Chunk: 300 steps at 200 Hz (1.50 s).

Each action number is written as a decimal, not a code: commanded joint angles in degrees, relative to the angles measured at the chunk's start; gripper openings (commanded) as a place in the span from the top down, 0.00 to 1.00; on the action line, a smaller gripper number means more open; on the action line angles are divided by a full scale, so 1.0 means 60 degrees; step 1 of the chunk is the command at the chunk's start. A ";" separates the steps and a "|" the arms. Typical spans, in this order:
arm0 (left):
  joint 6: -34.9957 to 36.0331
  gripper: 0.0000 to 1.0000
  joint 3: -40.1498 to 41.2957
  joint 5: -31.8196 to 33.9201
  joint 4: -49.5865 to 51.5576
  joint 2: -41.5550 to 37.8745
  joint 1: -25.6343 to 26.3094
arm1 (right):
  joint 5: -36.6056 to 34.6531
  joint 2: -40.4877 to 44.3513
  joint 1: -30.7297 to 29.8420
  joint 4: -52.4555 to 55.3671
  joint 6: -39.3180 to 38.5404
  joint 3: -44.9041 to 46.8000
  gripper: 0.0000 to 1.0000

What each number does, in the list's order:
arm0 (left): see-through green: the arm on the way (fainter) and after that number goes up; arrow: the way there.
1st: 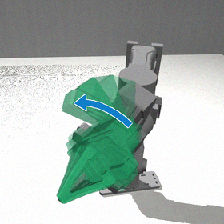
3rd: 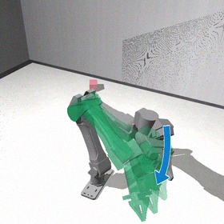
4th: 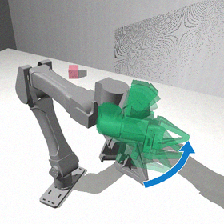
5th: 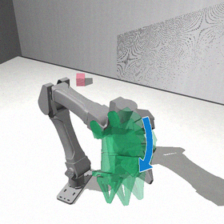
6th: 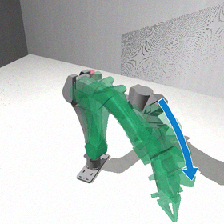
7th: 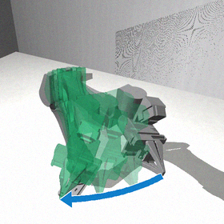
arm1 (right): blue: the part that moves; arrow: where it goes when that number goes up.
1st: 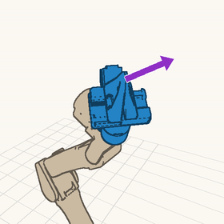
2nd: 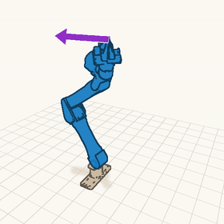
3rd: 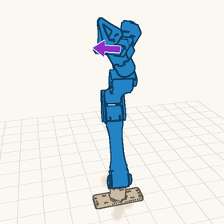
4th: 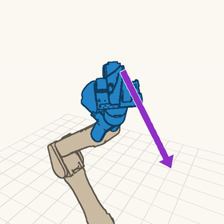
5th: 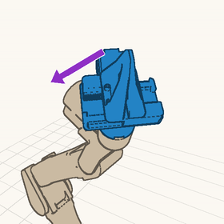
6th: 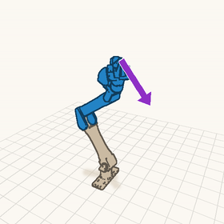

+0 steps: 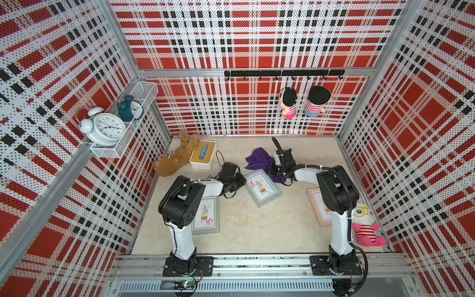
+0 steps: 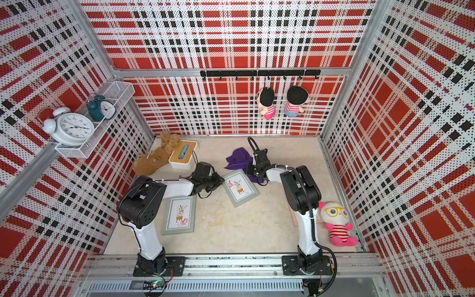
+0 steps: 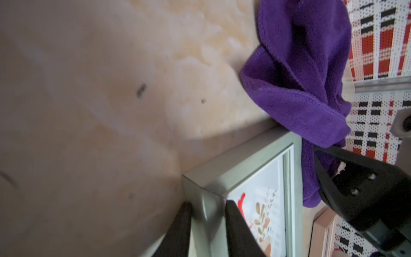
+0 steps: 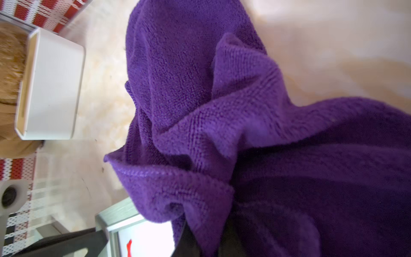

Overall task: Wipe the picture frame with a cloth
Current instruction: Wipe the dirt from the picture frame.

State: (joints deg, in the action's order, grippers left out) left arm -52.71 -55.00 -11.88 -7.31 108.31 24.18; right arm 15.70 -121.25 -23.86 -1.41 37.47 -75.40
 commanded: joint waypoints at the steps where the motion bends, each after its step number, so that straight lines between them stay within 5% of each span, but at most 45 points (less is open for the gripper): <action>1: 0.0520 0.65 -0.0561 -0.0147 0.0173 0.0412 -0.0140 | 0.1106 -0.0549 -0.0651 0.0513 0.0008 -0.0349 1.00; 59: 0.0667 0.43 0.0164 0.0019 0.0310 -0.0242 -0.0215 | -0.0667 0.1399 0.0910 0.1501 -0.0678 0.0289 1.00; 109: 0.0476 0.36 0.0922 -0.0077 0.0212 -0.1431 0.0081 | -0.1931 0.3971 0.0571 0.2582 -0.1522 0.1488 1.00; 157: -0.0207 0.51 0.1657 0.0054 -0.0474 -0.1706 0.0848 | -0.2452 0.5369 -0.1299 0.2800 -0.0405 0.2938 1.00; 205: -0.0478 0.66 0.1929 -0.0062 -0.0934 -0.1239 0.1027 | -0.2069 0.4009 -0.2969 0.2290 0.0294 0.2619 1.00; 300: -0.1338 0.78 0.2829 0.0379 -0.1227 -0.0829 0.1187 | -0.0289 0.3190 -0.4060 -0.0072 0.1564 0.3795 1.00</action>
State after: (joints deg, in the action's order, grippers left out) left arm -59.20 -40.56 -11.38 -17.80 100.77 30.37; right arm 9.80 -101.69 -45.12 1.10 43.44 -55.24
